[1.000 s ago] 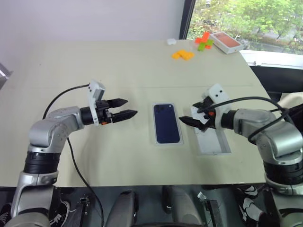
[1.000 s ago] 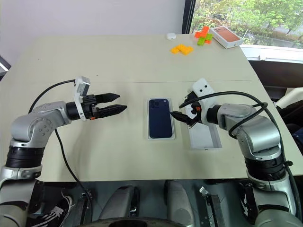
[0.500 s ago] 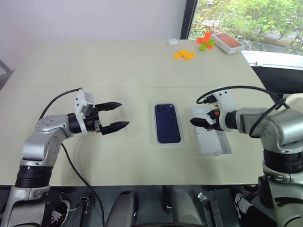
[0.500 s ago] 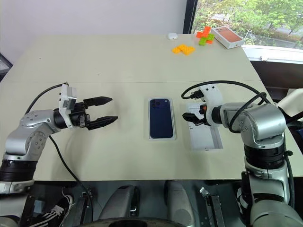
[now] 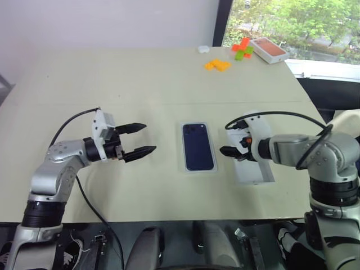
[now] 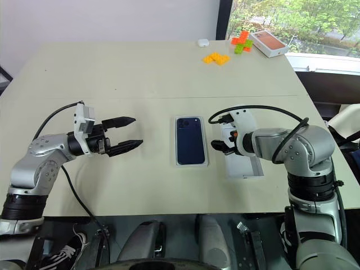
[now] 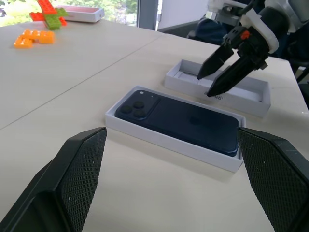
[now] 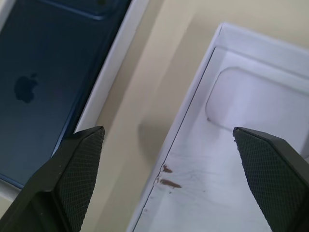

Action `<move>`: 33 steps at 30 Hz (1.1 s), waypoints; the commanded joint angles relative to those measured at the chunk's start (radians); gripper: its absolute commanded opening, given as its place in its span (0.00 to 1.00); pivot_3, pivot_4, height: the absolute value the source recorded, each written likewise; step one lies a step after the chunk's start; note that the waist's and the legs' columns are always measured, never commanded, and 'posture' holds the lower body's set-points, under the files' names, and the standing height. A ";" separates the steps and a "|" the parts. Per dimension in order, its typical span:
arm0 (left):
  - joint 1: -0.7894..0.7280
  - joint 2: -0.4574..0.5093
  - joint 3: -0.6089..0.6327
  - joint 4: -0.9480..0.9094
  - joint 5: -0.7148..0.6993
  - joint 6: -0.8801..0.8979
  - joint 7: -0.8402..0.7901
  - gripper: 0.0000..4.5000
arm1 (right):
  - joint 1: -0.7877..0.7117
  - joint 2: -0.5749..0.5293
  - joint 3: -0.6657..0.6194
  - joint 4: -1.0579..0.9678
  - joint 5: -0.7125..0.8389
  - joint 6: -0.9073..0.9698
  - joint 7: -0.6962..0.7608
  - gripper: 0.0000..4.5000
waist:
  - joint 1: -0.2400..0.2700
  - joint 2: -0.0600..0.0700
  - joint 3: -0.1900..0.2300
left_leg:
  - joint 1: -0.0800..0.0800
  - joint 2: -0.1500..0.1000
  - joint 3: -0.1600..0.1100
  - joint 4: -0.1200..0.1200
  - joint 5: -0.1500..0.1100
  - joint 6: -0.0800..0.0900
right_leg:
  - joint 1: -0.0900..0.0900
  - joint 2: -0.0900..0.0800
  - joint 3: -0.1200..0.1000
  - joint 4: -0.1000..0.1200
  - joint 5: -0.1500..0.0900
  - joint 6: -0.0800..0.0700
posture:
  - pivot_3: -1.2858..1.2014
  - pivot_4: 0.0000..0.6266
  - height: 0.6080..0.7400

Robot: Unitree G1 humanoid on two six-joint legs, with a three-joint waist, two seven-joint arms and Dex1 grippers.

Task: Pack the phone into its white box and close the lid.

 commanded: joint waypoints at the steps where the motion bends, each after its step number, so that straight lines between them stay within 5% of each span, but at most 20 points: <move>1: -0.013 -0.001 0.003 -0.026 0.003 -0.004 0.008 1.00 | -0.005 -0.009 -0.034 0.024 0.120 0.007 -0.121 0.99 | 0.000 0.000 0.000 | 0.000 0.000 0.000 0.000 0.000 0.000 | 0.000 0.000 0.000 0.000 0.000 0.000 | 0.52 0.24 1.00; 18: -0.023 -0.013 -0.016 -0.032 0.009 0.001 0.031 1.00 | 0.033 -0.057 -0.017 0.065 0.533 0.007 -0.512 0.99 | 0.000 0.000 0.000 | 0.000 0.000 0.001 0.000 0.000 0.000 | 0.000 0.001 0.001 0.000 0.000 0.000 | 0.52 0.24 1.00; 22: -0.024 -0.015 -0.018 -0.031 0.009 0.003 0.035 1.00 | 0.034 -0.051 -0.016 0.070 0.579 0.007 -0.566 0.70 | -0.002 0.000 0.000 | 0.000 0.001 0.001 0.000 0.000 0.000 | 0.000 0.001 0.001 0.000 0.000 0.000 | 0.52 0.24 1.00; 28: -0.029 -0.019 -0.018 -0.033 0.005 0.006 0.042 1.00 | 0.050 -0.057 0.006 0.072 0.623 -0.007 -0.627 0.02 | -0.001 0.000 0.000 | 0.000 0.001 0.001 0.000 0.000 0.000 | 0.000 0.001 0.001 0.000 0.000 0.000 | 0.52 0.24 1.00; 33: -0.031 -0.019 -0.017 -0.032 0.001 0.011 0.048 1.00 | 0.045 -0.069 0.028 0.074 0.658 -0.031 -0.668 0.01 | -0.001 0.000 0.000 | 0.000 0.001 0.001 0.000 0.000 0.000 | 0.000 0.001 0.002 0.000 0.000 0.000 | 0.52 0.24 1.00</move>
